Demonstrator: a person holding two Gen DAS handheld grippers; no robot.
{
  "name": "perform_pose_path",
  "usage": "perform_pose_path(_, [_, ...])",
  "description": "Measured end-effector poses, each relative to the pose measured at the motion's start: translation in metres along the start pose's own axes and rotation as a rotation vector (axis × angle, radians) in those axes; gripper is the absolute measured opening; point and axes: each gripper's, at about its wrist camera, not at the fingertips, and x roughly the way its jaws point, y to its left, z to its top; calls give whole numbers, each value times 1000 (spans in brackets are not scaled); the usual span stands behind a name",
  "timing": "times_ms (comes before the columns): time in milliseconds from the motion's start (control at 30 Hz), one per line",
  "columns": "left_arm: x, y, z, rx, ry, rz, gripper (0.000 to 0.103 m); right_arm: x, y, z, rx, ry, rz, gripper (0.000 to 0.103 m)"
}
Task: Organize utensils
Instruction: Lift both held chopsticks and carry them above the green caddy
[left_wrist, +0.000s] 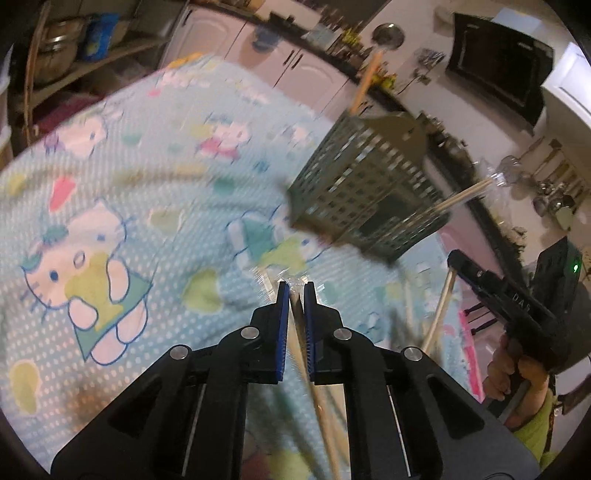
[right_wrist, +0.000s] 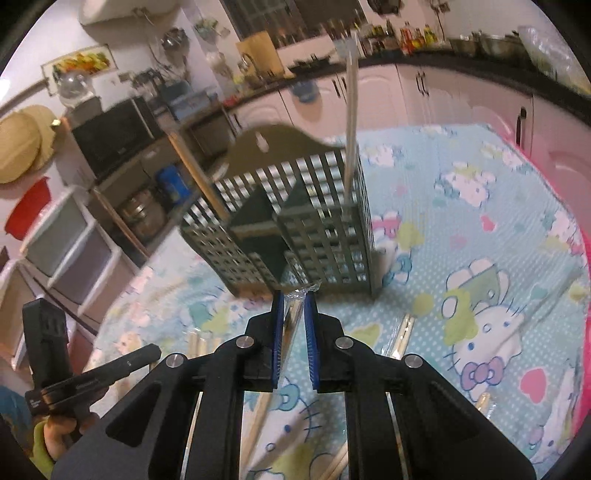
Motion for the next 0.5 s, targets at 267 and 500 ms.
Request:
perform_pose_path(267, [-29,-28,17,49,-94,-36,2,-43,6,5,-14,-110,28,11])
perform_pose_path(500, [-43,-43,27,75,-143,-56,2,-69,10,5,-45,-192,-1,11])
